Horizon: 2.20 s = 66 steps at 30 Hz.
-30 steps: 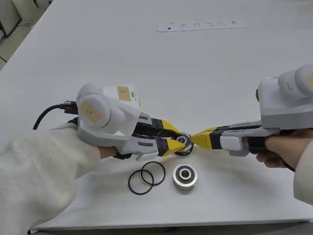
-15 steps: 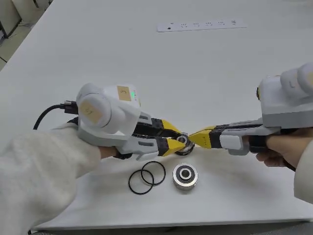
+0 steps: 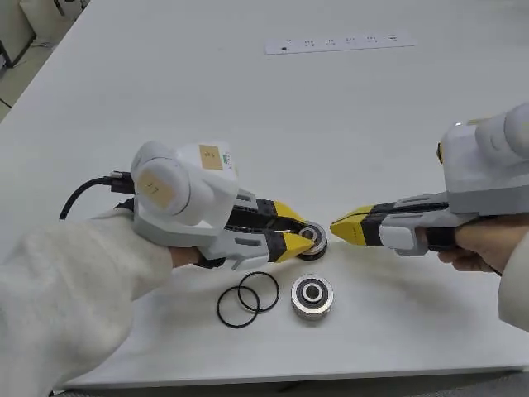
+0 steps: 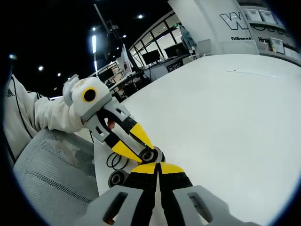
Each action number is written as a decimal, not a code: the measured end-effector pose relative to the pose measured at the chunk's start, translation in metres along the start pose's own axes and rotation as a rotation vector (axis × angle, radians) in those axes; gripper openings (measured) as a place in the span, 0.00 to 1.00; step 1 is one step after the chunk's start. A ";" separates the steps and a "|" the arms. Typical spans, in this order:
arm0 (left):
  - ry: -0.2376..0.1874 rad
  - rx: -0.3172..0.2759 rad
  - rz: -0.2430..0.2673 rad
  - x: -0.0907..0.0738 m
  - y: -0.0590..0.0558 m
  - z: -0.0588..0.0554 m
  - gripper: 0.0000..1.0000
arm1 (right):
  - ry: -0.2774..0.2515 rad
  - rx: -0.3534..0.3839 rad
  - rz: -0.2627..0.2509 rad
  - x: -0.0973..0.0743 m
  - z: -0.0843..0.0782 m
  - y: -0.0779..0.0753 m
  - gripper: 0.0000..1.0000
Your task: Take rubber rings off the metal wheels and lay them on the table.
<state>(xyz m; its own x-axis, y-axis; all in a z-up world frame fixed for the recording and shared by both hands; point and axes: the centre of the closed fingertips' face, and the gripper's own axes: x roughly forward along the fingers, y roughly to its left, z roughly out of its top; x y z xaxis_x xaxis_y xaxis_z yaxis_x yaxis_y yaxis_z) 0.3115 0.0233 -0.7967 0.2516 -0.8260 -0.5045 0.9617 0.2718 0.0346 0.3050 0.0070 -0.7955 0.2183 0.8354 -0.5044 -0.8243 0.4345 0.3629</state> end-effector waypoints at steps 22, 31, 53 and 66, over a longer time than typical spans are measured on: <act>-0.004 -0.004 0.000 -0.001 -0.004 0.003 0.14 | 0.065 -0.253 -0.002 0.017 -0.007 0.004 0.18; -0.005 -0.008 0.000 -0.002 -0.006 0.005 0.14 | 0.078 -0.324 -0.006 0.016 -0.008 0.002 0.11; -0.003 -0.011 0.006 -0.002 -0.008 0.007 0.14 | 0.076 -0.128 -0.063 0.013 -0.007 -0.007 0.00; -0.001 -0.017 0.012 -0.001 -0.003 0.005 0.13 | 0.086 -0.202 -0.102 0.012 -0.005 -0.007 0.00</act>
<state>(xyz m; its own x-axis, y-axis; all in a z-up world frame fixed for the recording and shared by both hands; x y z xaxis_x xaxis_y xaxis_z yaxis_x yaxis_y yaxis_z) 0.3087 0.0214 -0.7922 0.2631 -0.8233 -0.5029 0.9566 0.2901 0.0256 0.3105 0.0125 -0.8080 0.2677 0.7551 -0.5985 -0.8900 0.4317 0.1465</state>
